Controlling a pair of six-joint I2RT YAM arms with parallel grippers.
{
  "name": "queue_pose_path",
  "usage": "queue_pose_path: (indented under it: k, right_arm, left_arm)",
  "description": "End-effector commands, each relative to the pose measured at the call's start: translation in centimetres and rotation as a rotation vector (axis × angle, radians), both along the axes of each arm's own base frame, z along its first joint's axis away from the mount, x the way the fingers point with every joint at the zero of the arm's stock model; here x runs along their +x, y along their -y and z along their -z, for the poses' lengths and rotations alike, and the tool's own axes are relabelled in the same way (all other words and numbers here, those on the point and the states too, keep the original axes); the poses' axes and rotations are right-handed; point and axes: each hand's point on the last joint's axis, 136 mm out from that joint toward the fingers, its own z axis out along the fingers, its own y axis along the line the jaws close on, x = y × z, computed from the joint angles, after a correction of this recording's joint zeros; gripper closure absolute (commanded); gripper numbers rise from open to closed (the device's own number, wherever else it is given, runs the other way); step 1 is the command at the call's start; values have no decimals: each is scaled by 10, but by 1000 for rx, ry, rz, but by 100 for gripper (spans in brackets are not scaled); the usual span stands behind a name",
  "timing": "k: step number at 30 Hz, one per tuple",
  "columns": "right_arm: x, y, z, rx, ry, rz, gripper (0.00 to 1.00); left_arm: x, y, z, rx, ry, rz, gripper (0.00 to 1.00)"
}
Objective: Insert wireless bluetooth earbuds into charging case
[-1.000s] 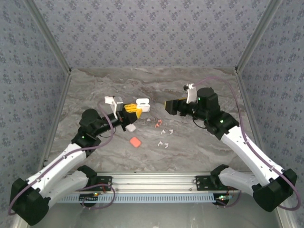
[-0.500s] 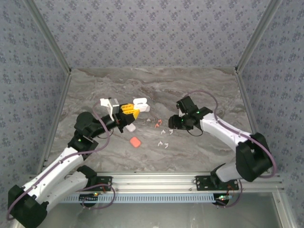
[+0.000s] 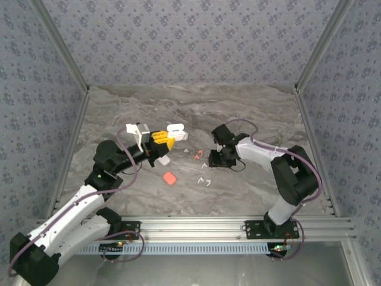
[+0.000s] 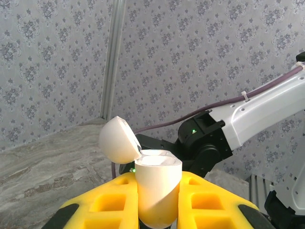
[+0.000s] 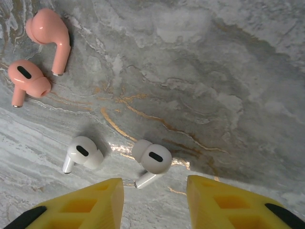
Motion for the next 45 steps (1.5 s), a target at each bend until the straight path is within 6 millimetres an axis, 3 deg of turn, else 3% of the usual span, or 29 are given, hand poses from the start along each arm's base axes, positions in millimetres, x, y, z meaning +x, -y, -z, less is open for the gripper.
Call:
queue_pose_path:
  k: [1, 13, 23, 30, 38, 45]
  right_arm:
    - [8, -8, -2, 7, 17, -19, 61]
    - [12, -8, 10, -20, 0, -29, 64]
    - [13, -6, 8, -40, 33, -56, 74]
    - [19, -8, -20, -37, 148, -113, 76]
    - [17, -10, -35, -21, 206, -155, 79]
    - [20, -19, -110, 52, 486, -250, 79]
  left_arm:
    - [-3, -2, -7, -7, 36, -4, 100]
    - [-3, -2, -6, 0, 31, -12, 100]
    - [-4, -4, -6, -1, 27, -14, 100]
    - [-3, -3, -4, -2, 18, -17, 100]
    - [0, -4, -2, -8, 5, -25, 100]
    - [6, -1, 6, -32, -52, -28, 100]
